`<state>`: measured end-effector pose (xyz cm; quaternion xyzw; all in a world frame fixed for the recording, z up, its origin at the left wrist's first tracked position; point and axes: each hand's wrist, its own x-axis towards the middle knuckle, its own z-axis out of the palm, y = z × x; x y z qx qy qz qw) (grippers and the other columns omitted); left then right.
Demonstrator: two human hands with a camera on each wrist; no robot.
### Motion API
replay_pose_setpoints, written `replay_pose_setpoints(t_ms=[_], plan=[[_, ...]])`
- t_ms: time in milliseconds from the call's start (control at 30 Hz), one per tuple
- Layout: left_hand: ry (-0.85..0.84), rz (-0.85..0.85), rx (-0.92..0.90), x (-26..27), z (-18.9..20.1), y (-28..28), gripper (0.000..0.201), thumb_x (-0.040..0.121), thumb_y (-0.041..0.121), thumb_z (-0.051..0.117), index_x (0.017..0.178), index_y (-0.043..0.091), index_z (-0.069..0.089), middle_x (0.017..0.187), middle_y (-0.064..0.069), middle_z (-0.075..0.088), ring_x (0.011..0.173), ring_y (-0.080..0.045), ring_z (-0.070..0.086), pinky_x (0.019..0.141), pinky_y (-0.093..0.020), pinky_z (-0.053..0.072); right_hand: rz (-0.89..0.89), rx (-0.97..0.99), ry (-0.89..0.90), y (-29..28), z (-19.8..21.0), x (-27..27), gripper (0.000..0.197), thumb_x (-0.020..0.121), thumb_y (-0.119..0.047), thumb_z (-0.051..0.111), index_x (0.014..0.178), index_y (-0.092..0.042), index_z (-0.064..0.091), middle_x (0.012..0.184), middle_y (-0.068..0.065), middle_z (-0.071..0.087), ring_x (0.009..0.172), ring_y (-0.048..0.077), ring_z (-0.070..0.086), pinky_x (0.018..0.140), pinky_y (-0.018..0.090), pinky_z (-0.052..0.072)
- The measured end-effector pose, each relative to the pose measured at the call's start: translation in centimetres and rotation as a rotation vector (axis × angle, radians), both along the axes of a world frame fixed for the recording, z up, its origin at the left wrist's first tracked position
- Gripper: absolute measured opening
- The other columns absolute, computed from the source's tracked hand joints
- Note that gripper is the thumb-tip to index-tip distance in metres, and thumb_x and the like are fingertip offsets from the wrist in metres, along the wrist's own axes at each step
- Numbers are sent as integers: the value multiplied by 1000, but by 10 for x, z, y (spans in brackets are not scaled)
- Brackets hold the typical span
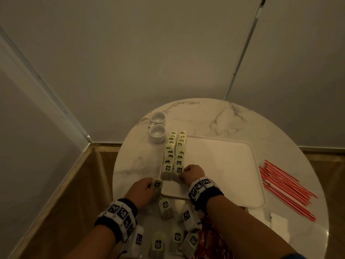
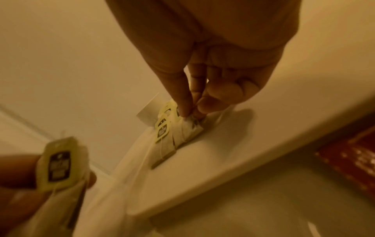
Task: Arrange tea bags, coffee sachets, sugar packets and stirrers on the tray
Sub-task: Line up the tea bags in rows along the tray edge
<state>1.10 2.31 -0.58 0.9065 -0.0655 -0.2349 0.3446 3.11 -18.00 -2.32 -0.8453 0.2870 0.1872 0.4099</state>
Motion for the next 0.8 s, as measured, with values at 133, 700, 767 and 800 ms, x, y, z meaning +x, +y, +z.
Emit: replay_pose_setpoints(t_ms=[133,700,767,800], plan=[[-2,46,-28,0,-1,-6,10,92,15,52,98,22,56,89,5,62,79,-8,57,63,-17,40,110,-86,-2,-3,3,1,13,83,-21,68,85,-15,57,102,7,67,84,19,56,75,27,46],[-54,144,-104,16,-9,-27,13,88,10,55,90,21,48,79,-7,64,71,-19,59,60,-22,45,66,-72,-76,-7,-2,-4,36,88,-38,63,113,-15,51,111,4,61,91,19,55,75,27,41],[-55,155,-104,15,-12,-27,13,88,10,56,86,21,49,80,-5,63,74,-19,60,62,-23,47,29,-47,-95,-10,-1,-9,41,87,-38,64,117,-15,50,112,5,61,99,21,59,78,28,44],[-62,154,-94,15,-13,-27,13,88,11,56,83,20,49,81,-5,63,75,-20,60,63,-23,48,26,-40,-109,-10,0,-13,40,87,-38,64,117,-15,51,110,4,63,98,21,60,79,29,46]])
